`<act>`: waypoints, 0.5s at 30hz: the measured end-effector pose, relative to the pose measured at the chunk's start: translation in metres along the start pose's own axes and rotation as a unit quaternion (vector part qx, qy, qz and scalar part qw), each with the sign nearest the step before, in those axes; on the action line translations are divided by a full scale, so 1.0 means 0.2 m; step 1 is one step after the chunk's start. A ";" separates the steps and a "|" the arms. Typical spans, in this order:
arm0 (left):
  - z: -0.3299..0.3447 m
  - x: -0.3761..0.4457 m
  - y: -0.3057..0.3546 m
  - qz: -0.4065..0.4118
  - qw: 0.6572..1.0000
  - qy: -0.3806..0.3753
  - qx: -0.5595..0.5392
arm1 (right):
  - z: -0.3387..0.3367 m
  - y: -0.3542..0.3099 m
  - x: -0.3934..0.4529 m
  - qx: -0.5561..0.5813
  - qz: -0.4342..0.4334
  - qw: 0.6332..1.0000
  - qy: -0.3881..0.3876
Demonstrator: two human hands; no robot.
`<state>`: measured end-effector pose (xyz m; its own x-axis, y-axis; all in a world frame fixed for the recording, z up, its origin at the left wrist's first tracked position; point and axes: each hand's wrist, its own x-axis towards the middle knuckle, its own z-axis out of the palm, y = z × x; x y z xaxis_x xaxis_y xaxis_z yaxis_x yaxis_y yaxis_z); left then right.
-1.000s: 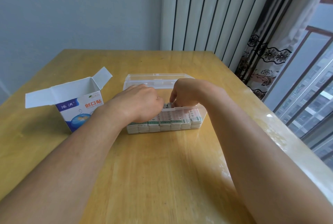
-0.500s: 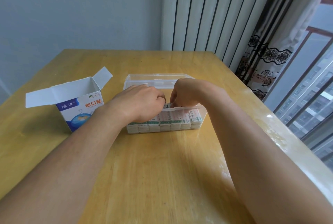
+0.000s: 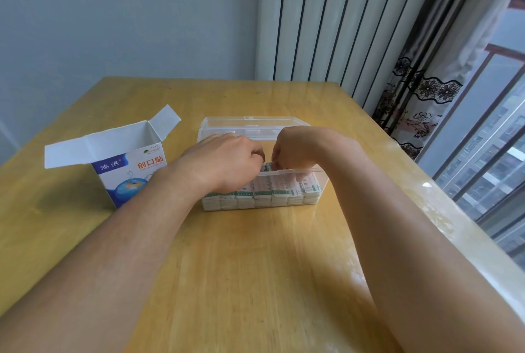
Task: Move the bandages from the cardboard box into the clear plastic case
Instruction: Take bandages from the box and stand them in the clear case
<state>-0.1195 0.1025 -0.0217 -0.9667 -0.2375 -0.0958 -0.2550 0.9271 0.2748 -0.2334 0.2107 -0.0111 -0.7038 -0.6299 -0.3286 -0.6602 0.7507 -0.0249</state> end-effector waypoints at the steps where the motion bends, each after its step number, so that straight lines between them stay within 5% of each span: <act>1: 0.00 0.00 0.00 0.000 1.000 0.000 0.002 | 0.00 0.00 0.00 -0.004 0.000 1.000 0.001; 6: 0.00 -0.01 0.00 0.000 1.000 0.001 0.000 | 0.00 -0.01 -0.01 -0.034 0.001 0.999 -0.002; 10: -0.03 -0.04 0.03 0.011 0.998 0.028 -0.061 | -0.04 0.01 -0.04 0.061 0.004 0.998 0.027; 15: -0.17 -0.14 -0.04 0.015 0.963 0.228 -0.143 | -0.10 0.06 -0.14 0.124 -0.020 0.978 0.167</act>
<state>-0.0918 0.0925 0.0106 -0.8669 -0.3758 0.3276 -0.1604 0.8324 0.5304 -0.2269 0.2320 0.0174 -0.7530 -0.6580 0.0026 -0.6337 0.7240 -0.2726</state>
